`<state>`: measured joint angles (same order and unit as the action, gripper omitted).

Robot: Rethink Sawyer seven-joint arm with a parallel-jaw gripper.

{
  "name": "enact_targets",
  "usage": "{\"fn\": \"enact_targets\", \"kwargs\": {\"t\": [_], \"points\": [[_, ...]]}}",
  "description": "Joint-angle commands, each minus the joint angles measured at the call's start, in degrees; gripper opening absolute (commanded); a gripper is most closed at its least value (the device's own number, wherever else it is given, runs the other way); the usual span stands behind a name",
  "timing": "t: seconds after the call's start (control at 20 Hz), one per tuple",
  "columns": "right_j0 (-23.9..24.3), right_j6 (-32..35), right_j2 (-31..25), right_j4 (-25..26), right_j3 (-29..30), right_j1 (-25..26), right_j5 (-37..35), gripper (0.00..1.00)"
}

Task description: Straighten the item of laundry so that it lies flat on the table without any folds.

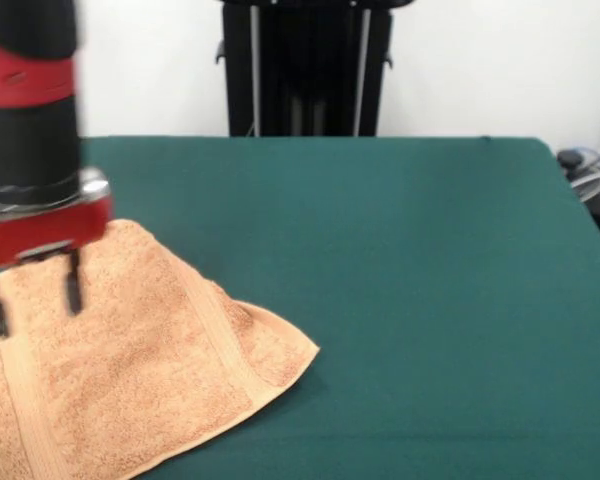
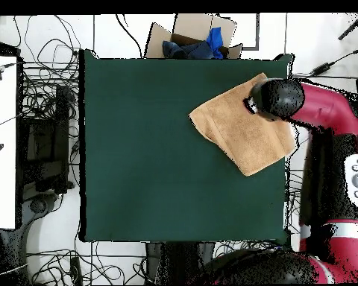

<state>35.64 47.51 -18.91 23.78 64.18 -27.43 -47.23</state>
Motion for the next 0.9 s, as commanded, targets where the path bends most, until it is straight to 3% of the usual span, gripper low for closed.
{"fn": "enact_targets", "kwargs": {"t": [0.05,0.5,0.9], "points": [[-7.48,31.79,8.08,-3.74,15.54,-6.70,3.69,1.00],[-11.80,39.30,10.79,-4.86,17.51,-4.60,10.07,1.00],[-9.89,43.18,9.54,-4.86,24.31,-4.75,19.64,1.00]]}}
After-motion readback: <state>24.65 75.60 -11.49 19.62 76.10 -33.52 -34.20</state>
